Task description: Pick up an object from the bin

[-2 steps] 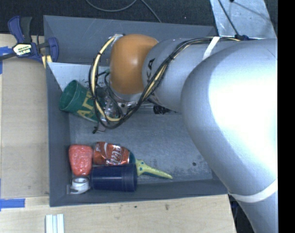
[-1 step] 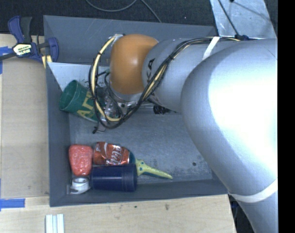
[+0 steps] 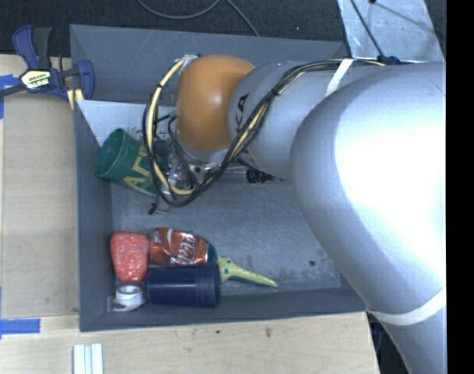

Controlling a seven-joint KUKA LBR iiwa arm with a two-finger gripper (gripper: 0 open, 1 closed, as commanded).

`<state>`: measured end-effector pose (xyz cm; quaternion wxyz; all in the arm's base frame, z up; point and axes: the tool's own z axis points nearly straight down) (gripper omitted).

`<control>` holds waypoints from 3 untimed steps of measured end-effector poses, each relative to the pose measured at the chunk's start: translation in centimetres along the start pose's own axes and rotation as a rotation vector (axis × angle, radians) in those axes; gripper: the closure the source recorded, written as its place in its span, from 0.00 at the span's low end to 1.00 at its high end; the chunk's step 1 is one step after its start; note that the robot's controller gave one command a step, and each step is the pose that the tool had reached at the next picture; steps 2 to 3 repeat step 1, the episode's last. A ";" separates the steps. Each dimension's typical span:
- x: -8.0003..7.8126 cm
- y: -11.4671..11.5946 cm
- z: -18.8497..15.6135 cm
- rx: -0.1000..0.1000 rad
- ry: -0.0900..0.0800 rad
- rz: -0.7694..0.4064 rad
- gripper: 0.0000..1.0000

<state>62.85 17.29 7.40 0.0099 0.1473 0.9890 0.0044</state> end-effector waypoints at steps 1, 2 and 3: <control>0.0 0.0 0.0 0.000 0.000 0.000 1.00; 0.0 0.0 0.0 0.000 0.000 0.000 1.00; 0.0 0.0 0.0 0.000 0.000 0.000 1.00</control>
Offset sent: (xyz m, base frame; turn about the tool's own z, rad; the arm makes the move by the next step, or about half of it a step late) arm 0.0000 0.0000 0.0000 0.0000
